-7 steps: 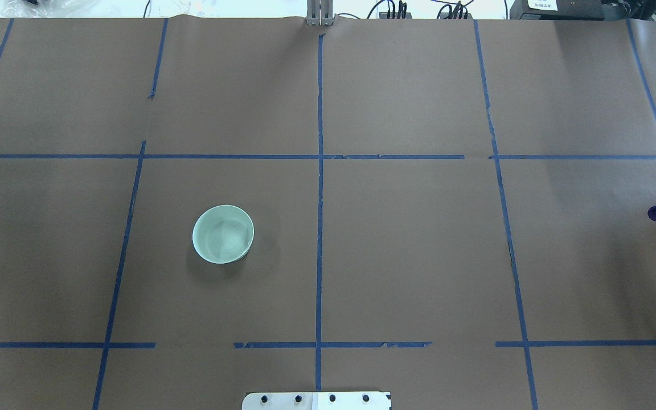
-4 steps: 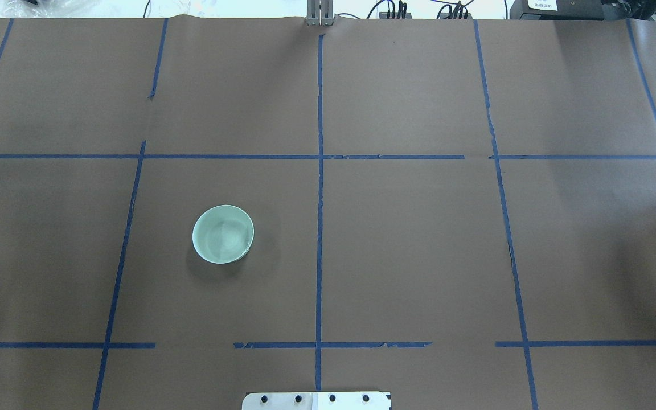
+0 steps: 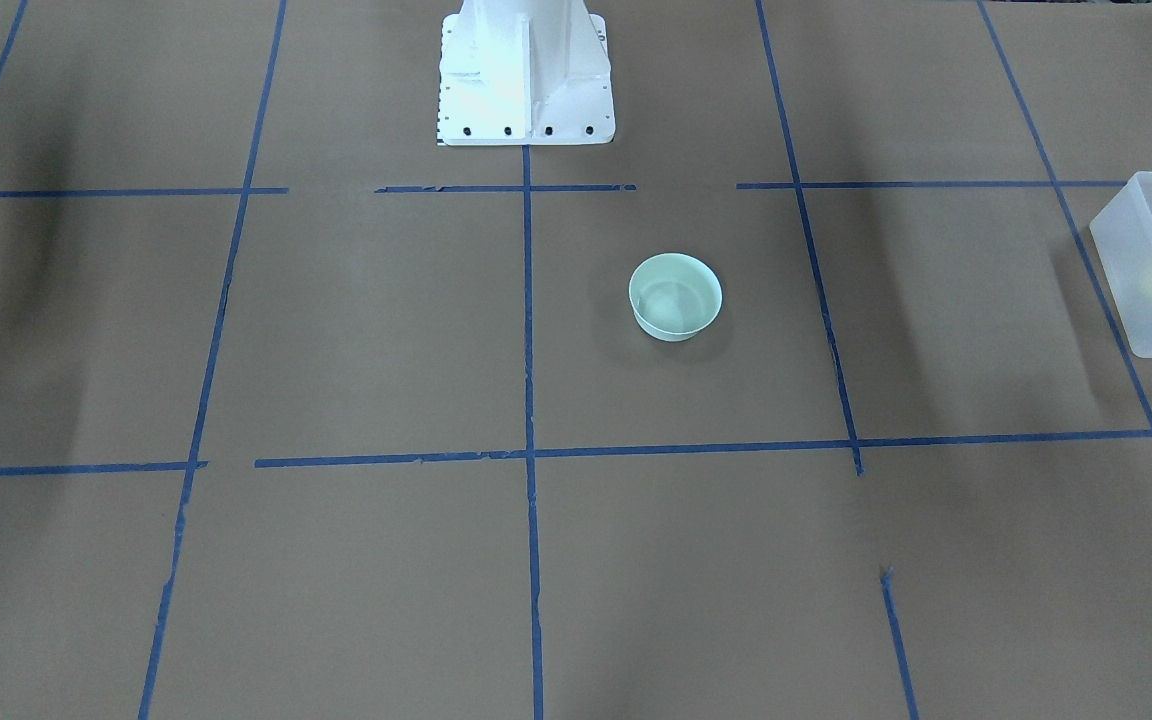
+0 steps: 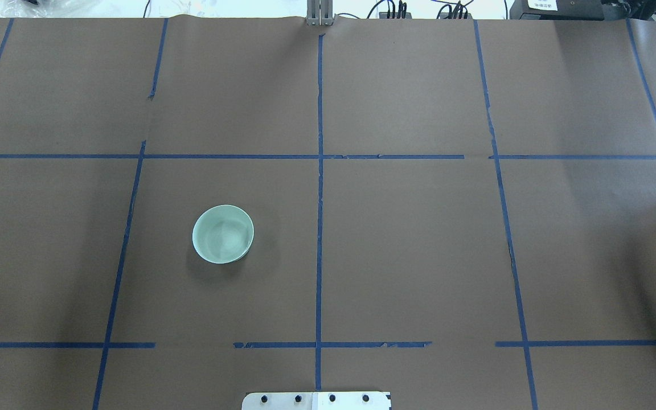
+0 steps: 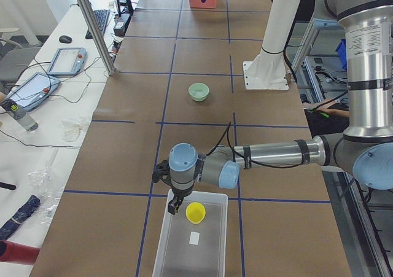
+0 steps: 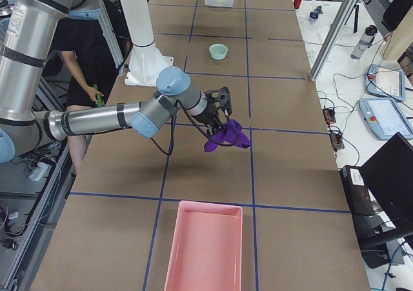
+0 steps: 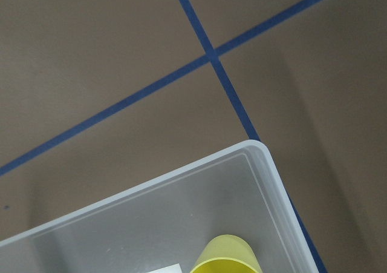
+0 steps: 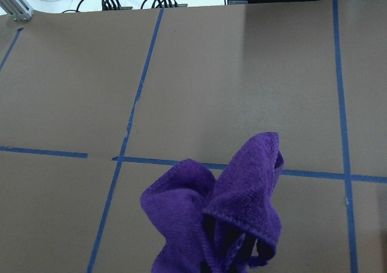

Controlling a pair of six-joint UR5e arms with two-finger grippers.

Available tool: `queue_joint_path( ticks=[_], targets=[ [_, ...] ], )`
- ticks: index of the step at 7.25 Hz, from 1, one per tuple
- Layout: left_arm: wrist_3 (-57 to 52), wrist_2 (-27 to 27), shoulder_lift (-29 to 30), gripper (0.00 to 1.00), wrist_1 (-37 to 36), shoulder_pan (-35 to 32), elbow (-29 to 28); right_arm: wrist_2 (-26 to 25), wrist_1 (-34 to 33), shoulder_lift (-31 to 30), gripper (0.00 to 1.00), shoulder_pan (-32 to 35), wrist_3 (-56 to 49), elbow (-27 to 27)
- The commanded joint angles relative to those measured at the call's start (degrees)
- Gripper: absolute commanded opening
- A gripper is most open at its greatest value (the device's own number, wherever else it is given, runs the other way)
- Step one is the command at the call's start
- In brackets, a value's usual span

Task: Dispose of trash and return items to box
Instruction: 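Carry cloth into pink bin with right gripper while left drops cup in clear bin, then reach the left gripper to the rim of the green bowl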

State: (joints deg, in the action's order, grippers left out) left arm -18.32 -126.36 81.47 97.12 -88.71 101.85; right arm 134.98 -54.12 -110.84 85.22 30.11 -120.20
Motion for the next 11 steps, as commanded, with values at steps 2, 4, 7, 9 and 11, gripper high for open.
queue_joint_path(
  ticks=[2,4,7,9,11],
  targets=[
    [21.21,-2.02,1.67,1.0,-0.83,0.89,11.43,-0.5,-17.97,2.1,0.0,9.84,-26.5,0.58],
    [37.03,-5.65,1.67,1.0,9.78,10.61,11.53,-4.35,-26.54,3.96,0.0,13.98,-42.17,2.32],
    [61.95,-5.13,1.67,1.0,25.63,25.48,10.31,-5.78,-25.6,7.72,0.0,17.86,-57.23,16.44],
    [71.72,-1.1,2.98,1.0,33.63,33.14,7.68,-5.78,-17.14,8.71,0.0,18.13,-59.03,26.53],
    [75.52,-0.91,5.27,1.0,33.93,36.13,6.61,-5.87,-10.22,8.71,0.17,18.13,-58.32,33.26]
  ],
)
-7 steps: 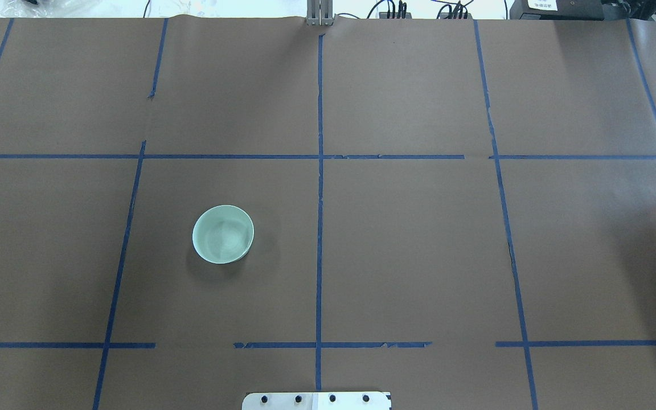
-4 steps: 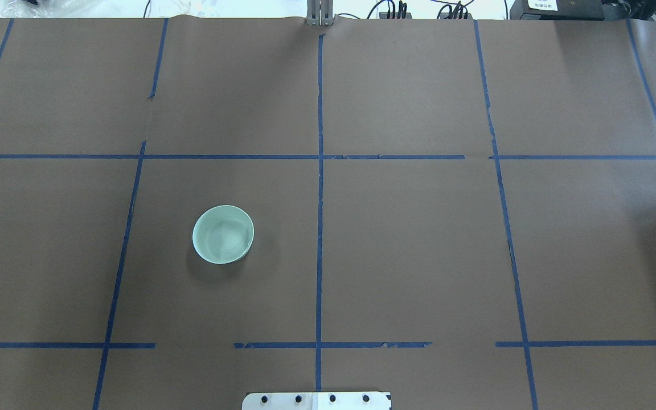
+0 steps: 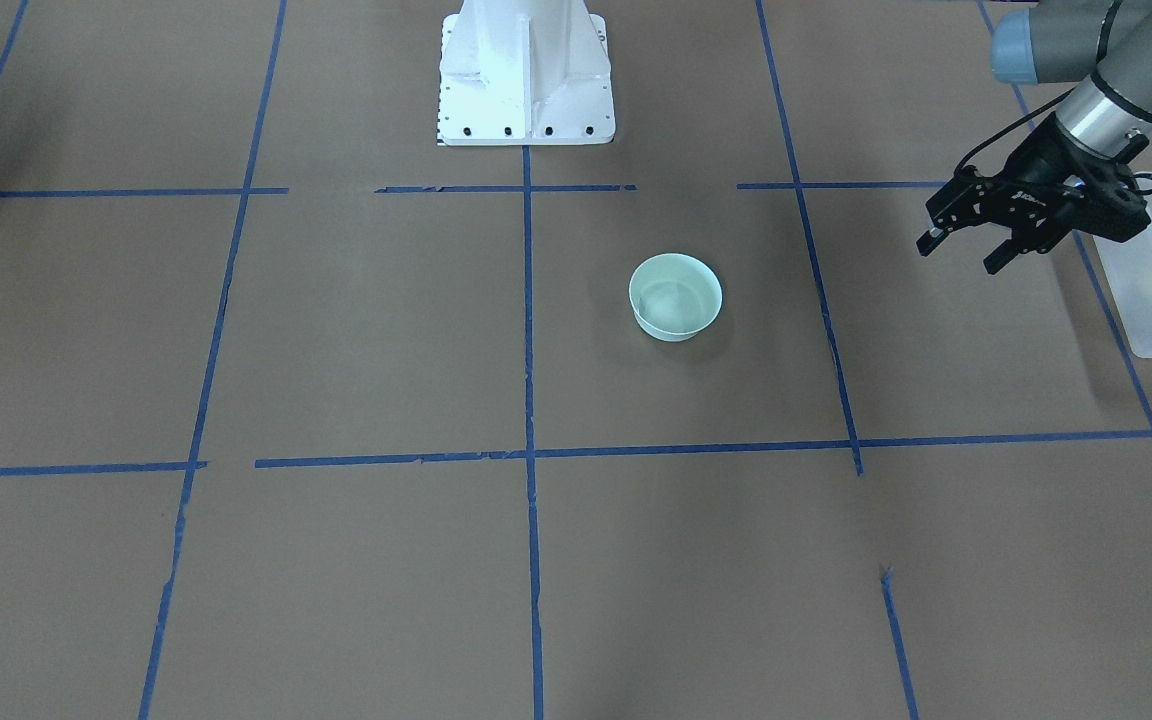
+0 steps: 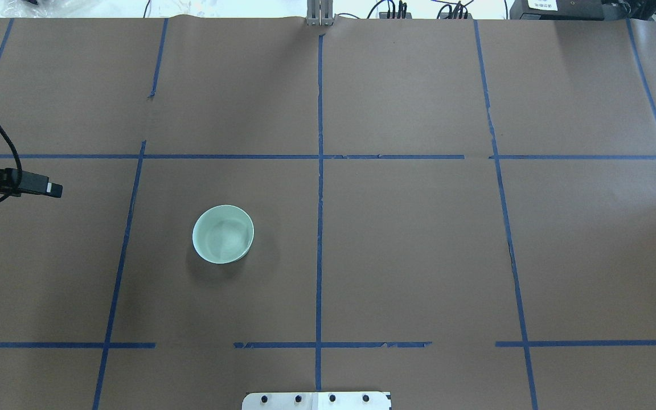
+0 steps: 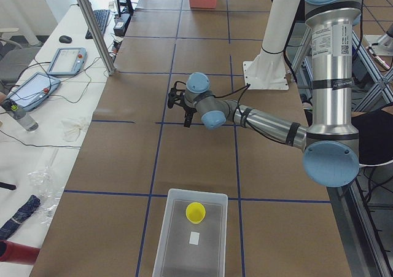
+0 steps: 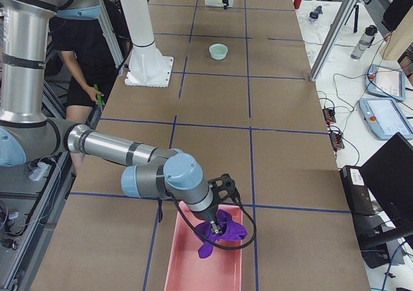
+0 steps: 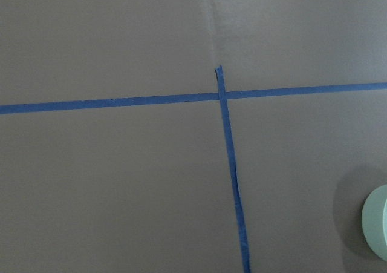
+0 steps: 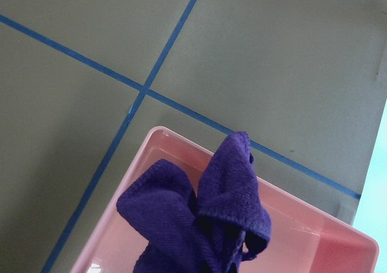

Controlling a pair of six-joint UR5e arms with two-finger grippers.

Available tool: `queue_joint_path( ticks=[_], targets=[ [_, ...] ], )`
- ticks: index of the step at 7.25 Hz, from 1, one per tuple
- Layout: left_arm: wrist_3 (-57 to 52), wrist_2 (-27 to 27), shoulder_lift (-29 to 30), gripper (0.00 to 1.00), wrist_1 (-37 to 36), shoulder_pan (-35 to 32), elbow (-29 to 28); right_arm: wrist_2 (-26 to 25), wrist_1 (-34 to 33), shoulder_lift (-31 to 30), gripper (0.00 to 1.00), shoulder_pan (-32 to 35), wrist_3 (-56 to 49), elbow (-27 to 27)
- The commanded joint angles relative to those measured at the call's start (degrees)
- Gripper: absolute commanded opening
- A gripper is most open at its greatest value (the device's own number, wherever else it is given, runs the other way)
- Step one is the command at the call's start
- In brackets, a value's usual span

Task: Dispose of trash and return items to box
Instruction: 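Reach the left gripper to the rim of the green bowl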

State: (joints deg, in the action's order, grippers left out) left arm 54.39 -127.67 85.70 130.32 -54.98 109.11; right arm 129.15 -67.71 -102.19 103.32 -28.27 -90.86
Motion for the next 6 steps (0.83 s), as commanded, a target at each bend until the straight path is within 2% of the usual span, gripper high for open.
queue_joint_path(
  ticks=[1,2,3,4,5,6],
  targets=[
    [5.52,2.06,2.62,1.0,0.73,4.34,-0.74,0.13,3.46,-0.2,0.99,0.04,0.49,4.29],
    [9.29,3.56,4.72,1.0,0.64,7.14,-0.91,0.57,2.77,-0.03,1.0,0.13,1.46,3.16],
    [13.33,6.01,7.79,1.0,0.64,9.61,-2.13,0.84,1.02,0.06,1.0,0.13,7.21,1.84],
    [15.81,8.56,10.08,1.0,0.55,12.68,-3.71,1.01,-5.44,-0.02,1.0,-0.13,11.62,-2.61],
    [17.31,10.32,11.67,1.0,0.29,14.1,-4.69,2.23,-15.25,0.06,1.0,-1.61,14.36,-8.83],
    [18.89,10.86,12.29,0.99,0.11,15.42,-4.7,2.77,-20.91,0.06,1.0,-3.98,17.78,-14.03]
  ],
)
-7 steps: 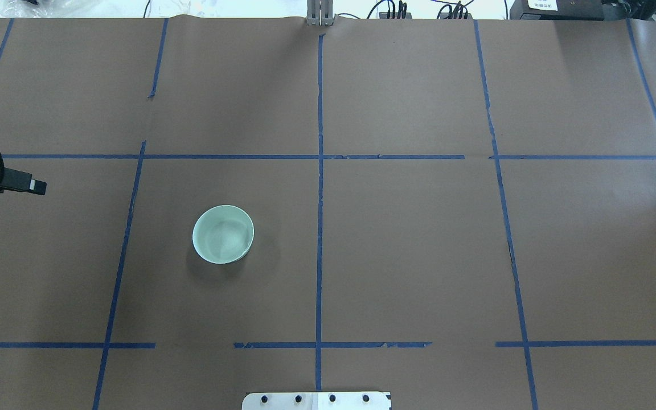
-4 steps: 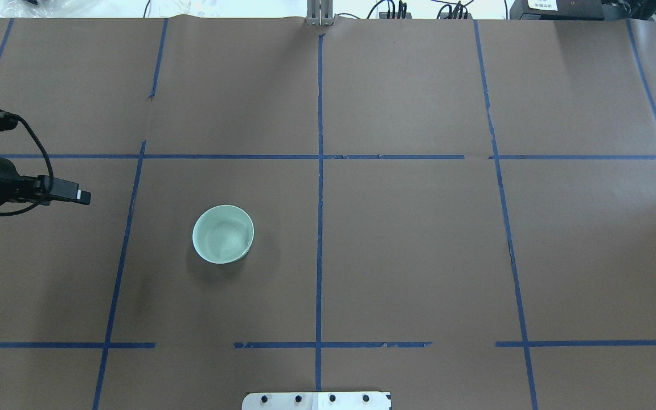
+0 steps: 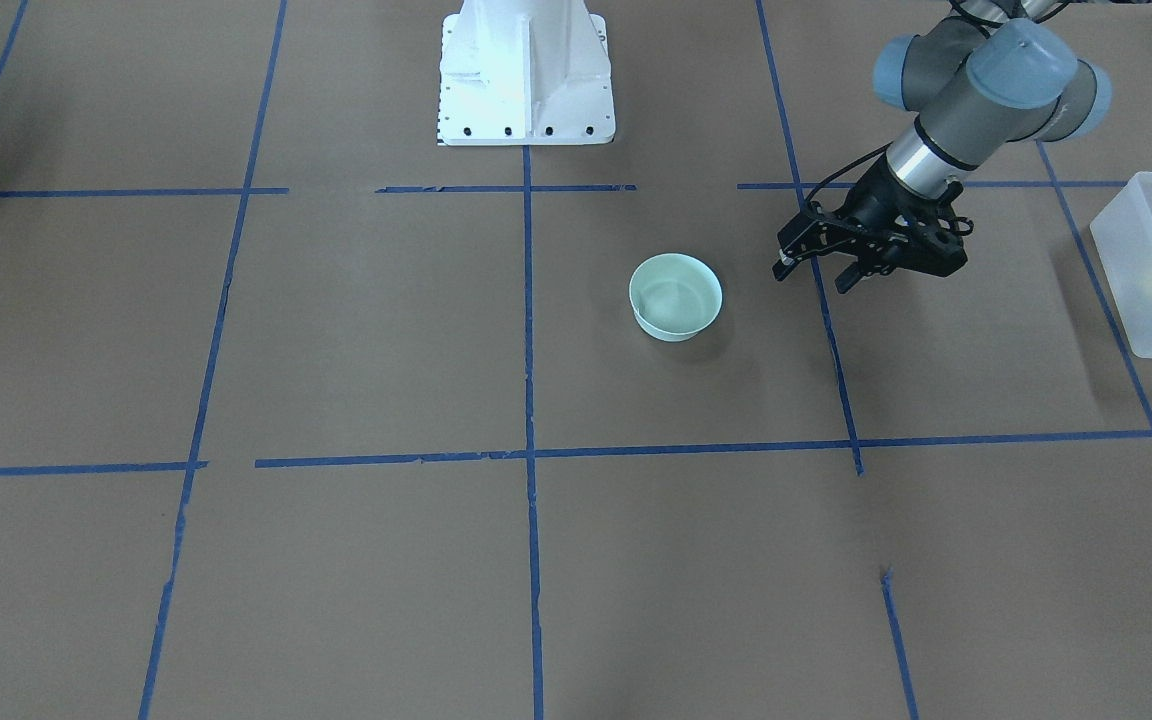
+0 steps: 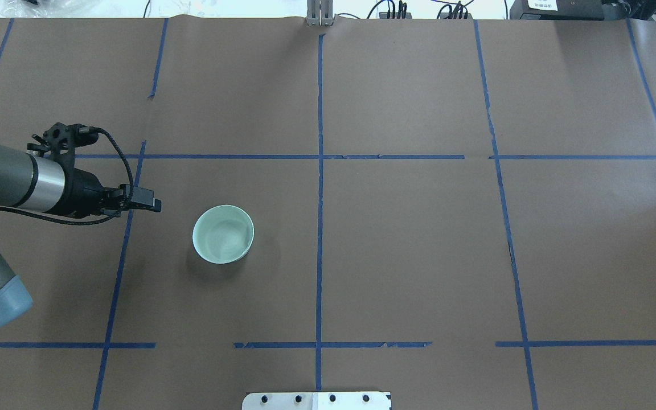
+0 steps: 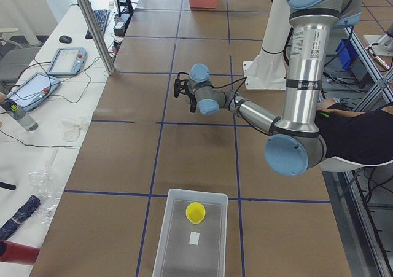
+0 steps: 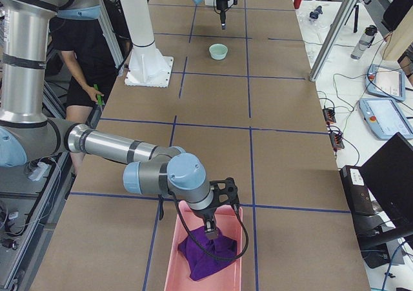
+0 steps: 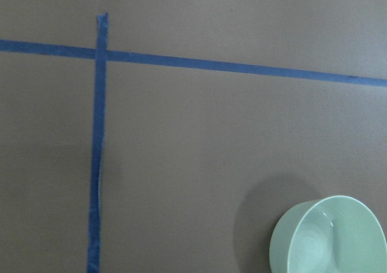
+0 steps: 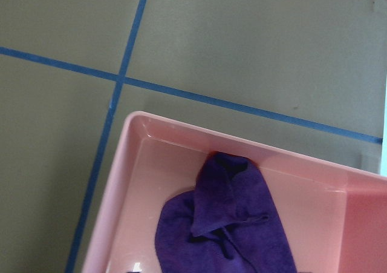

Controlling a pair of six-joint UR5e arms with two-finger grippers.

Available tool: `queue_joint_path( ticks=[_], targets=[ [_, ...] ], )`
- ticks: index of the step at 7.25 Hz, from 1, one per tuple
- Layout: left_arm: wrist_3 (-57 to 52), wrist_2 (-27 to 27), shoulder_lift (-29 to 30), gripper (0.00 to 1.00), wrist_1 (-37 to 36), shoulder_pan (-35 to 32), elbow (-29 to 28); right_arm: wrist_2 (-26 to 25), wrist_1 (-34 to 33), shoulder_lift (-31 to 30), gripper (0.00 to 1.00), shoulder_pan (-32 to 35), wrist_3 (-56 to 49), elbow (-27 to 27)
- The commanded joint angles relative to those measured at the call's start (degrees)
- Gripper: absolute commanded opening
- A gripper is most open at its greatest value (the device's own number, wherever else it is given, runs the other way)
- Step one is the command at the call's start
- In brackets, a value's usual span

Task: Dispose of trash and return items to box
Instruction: 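Reach the left gripper to the rim of the green bowl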

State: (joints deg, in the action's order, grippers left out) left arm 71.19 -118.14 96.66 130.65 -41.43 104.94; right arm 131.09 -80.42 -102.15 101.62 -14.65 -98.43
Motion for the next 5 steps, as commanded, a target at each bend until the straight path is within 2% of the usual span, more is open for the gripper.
queue_joint_path(
  ticks=[1,2,3,5],
  targets=[
    [2.98,3.86,2.47,0.98,-1.7,3.88,-0.7,1.27,-8.96,0.02,1.0,-6.74,11.42,-9.29],
    [3.07,7.71,6.05,0.98,-8.24,6.25,-0.52,1.79,-8.7,0.02,1.0,-9.74,16.27,-9.58],
    [4.9,11.93,9.56,0.94,-14.92,9.84,-0.7,2.32,-8.35,0.11,1.0,-11.17,16.41,-9.76],
    [5.45,13.82,10.22,0.89,-16.31,11.9,-1.04,2.94,-8.44,2.3,1.0,-11.53,15.62,-9.41]
  ],
)
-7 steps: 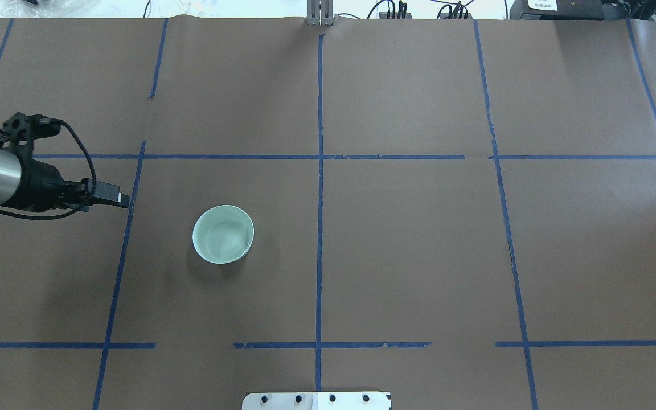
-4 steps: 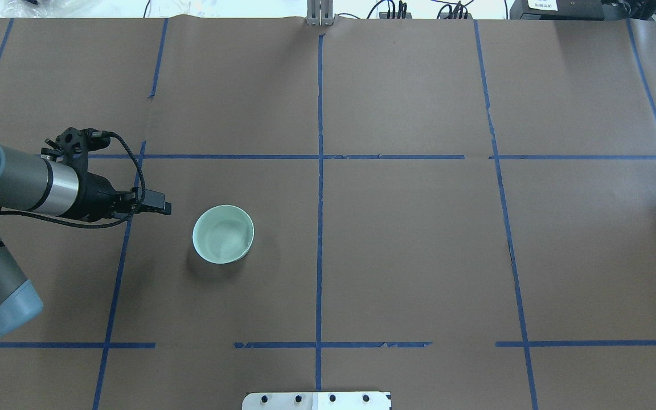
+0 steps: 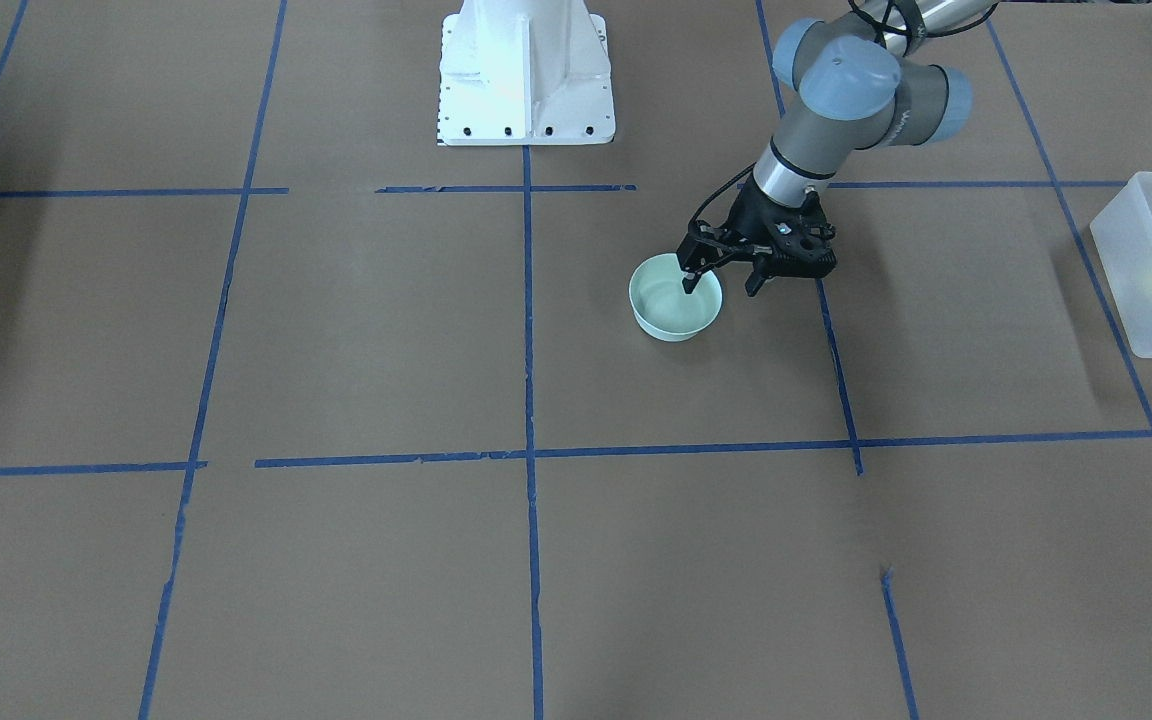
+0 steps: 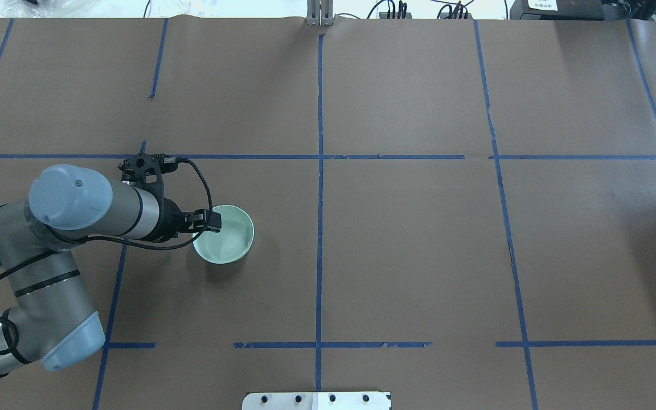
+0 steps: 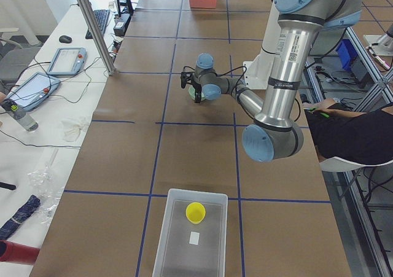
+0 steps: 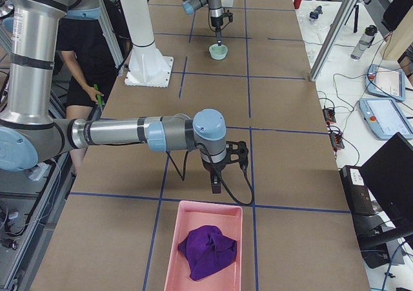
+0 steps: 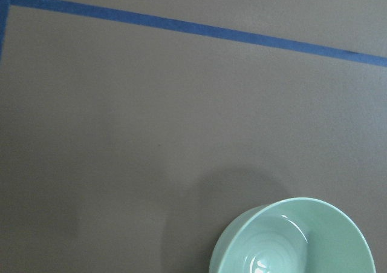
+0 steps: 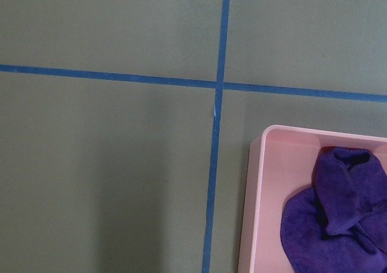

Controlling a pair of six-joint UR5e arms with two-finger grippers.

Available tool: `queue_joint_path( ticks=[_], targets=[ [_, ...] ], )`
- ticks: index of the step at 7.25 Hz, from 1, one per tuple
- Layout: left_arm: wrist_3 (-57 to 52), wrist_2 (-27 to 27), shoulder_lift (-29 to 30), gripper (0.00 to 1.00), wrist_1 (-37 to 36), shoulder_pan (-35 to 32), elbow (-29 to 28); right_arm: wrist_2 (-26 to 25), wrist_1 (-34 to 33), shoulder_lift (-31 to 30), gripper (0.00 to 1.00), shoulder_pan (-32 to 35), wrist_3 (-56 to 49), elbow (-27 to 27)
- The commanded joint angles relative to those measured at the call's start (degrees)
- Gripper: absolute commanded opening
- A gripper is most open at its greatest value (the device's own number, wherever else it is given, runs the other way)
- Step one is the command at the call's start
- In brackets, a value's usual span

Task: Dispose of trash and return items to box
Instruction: 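Reach the left gripper to the rim of the green bowl, then grip the green bowl rim with the left gripper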

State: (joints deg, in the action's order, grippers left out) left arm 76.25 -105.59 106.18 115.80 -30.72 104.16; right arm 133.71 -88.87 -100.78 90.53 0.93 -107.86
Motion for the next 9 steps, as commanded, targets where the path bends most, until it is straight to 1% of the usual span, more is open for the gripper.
queue_joint_path(
  ticks=[1,2,3,4,6,7,8,9],
  targets=[
    [0.39,1.27,0.52,0.82,-1.45,1.19,-1.05,0.32,0.01,1.02,1.0,-0.61,0.47,0.02],
    [0.39,1.27,0.52,0.66,-1.54,1.1,-1.24,0.75,-0.07,1.11,1.0,-0.7,0.65,-0.41],
    [0.48,1.18,0.52,0.4,-1.71,1.19,-1.76,0.93,0.01,1.11,1.0,-1.23,0.65,-0.42],
    [0.48,1.18,0.78,0.02,-3.63,1.19,-1.59,0.94,0.01,1.11,1.0,-1.41,0.74,-0.5],
    [0.39,0.74,1.22,0.0,-5.31,1.27,-1.15,0.59,-0.25,1.03,1.0,-2.46,0.92,-0.33],
    [0.13,0.57,1.13,0.0,-5.4,0.66,0.15,0.93,-0.08,1.03,1.0,-2.46,1.0,-0.42],
    [0.04,-1.87,0.87,0.0,-8.36,-0.04,3.39,0.41,0.01,1.03,1.0,-2.46,1.01,-0.24],
    [-0.48,-4.25,1.04,0.0,-14.74,-3.61,7.86,0.67,0.01,1.03,1.0,-2.46,1.01,-0.15]
  ],
)
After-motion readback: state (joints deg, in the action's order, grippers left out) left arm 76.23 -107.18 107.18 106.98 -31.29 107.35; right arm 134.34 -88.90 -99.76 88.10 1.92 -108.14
